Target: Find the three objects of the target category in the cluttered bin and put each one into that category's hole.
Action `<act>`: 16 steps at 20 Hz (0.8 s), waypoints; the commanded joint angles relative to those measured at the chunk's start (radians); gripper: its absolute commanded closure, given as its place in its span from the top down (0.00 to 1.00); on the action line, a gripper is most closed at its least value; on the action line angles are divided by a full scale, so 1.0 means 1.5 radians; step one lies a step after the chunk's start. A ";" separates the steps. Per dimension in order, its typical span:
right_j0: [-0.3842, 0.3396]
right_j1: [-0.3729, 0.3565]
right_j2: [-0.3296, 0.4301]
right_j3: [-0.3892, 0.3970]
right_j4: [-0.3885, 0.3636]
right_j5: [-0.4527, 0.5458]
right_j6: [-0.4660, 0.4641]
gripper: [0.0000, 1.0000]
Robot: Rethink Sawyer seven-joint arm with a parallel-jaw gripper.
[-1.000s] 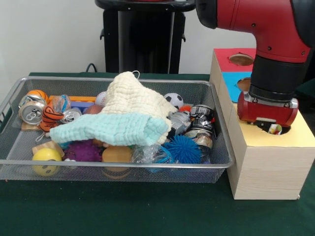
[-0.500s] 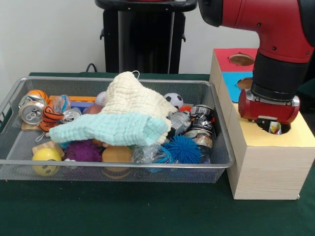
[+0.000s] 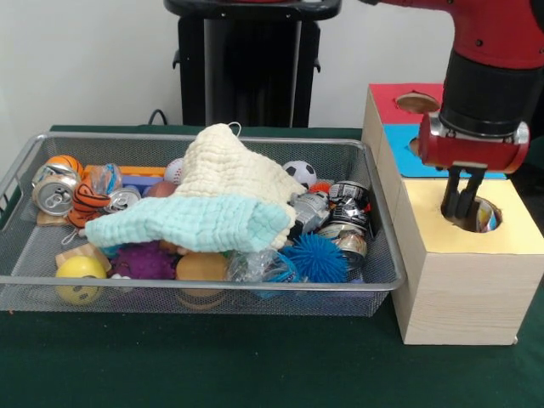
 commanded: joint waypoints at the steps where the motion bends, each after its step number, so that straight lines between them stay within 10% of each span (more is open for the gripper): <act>1: -0.059 -0.041 0.024 0.076 -0.041 0.144 0.059 0.00; 8: -0.072 -0.066 0.038 0.100 -0.047 0.129 0.059 0.00; 16: -0.130 -0.092 0.159 0.193 0.047 -0.066 0.067 0.00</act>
